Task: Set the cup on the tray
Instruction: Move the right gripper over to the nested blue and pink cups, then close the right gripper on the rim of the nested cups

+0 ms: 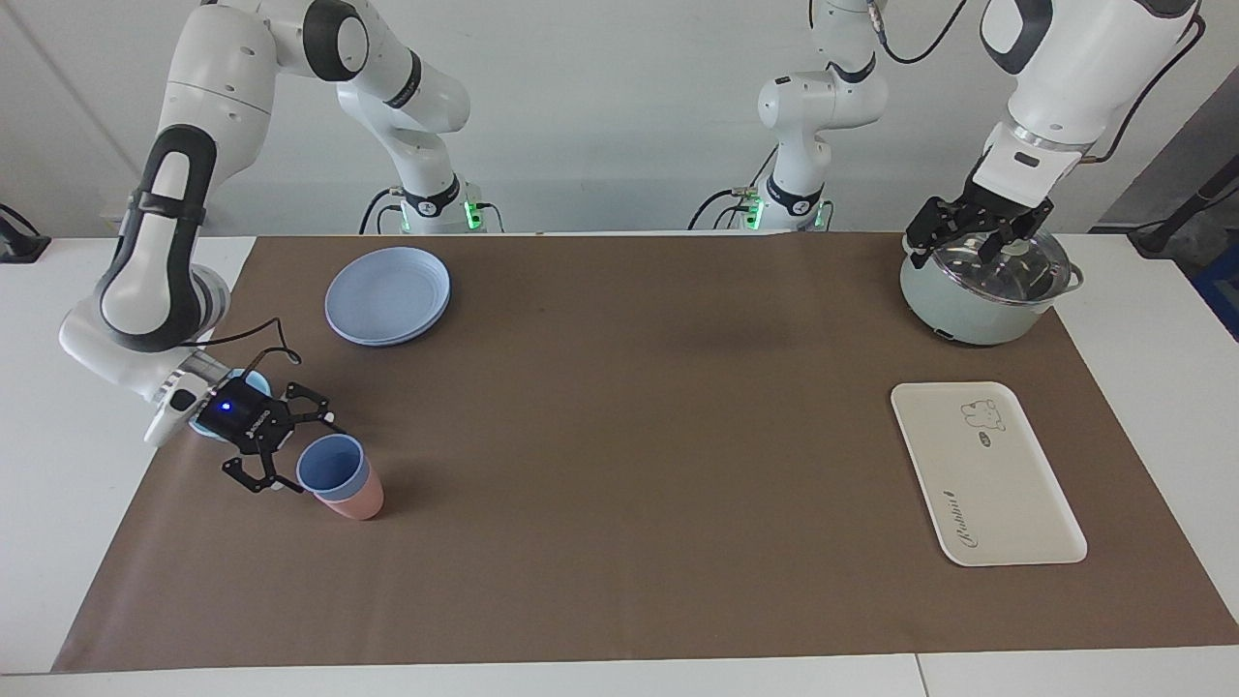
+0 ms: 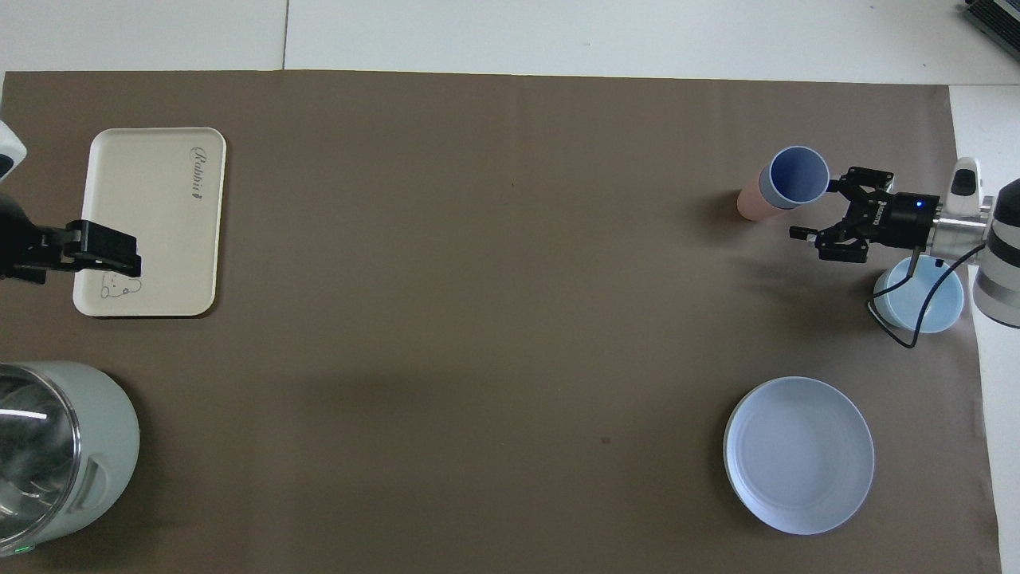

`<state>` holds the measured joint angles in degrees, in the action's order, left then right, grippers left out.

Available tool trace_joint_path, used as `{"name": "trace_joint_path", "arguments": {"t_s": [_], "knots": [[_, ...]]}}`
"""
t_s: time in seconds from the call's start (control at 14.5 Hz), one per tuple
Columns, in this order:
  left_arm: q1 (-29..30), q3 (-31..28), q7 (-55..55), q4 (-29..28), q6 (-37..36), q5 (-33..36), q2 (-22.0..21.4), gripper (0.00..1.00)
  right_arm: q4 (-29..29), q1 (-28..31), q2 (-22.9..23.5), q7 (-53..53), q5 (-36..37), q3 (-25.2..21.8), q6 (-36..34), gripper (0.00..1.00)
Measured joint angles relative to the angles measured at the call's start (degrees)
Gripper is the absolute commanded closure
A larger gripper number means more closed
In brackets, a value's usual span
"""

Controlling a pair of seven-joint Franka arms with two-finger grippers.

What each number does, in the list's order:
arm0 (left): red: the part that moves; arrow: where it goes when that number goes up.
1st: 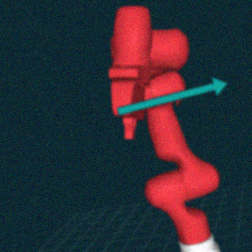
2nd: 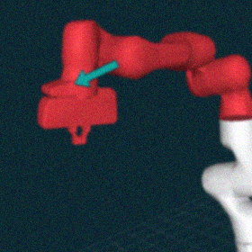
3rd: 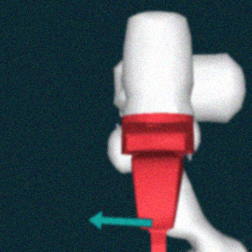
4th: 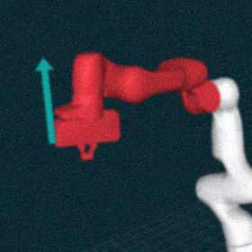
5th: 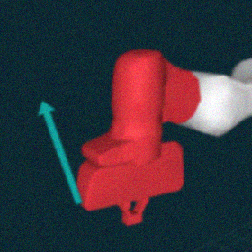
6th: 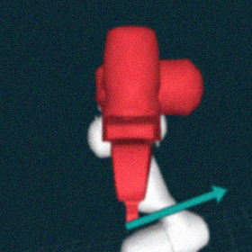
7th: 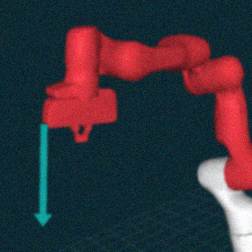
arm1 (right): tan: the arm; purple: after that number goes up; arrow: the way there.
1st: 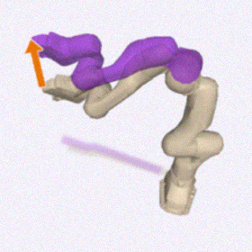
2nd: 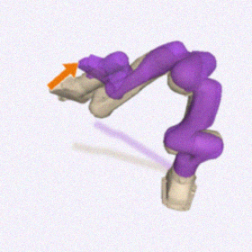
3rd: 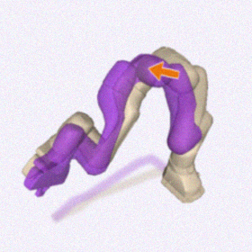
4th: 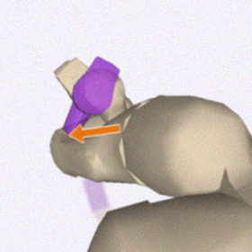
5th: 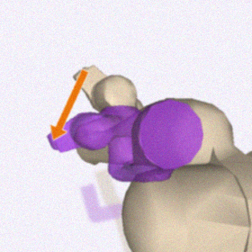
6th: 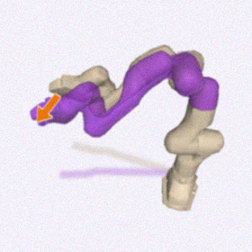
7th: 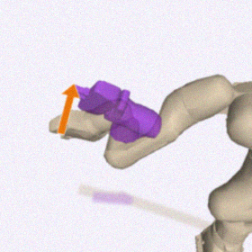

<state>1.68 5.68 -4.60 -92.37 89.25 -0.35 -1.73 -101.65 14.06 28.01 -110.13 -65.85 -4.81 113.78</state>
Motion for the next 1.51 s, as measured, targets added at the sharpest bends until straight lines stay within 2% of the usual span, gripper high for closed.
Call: {"name": "trace_joint_path", "arguments": {"t_s": [1.51], "knots": [[0.00, 0.00, 0.00, -0.16, 0.96, 0.00, 0.00, 0.00, 2.20, -1.55, 3.81, -4.90, -9.38, 0.84, 0.78, 0.00]]}}
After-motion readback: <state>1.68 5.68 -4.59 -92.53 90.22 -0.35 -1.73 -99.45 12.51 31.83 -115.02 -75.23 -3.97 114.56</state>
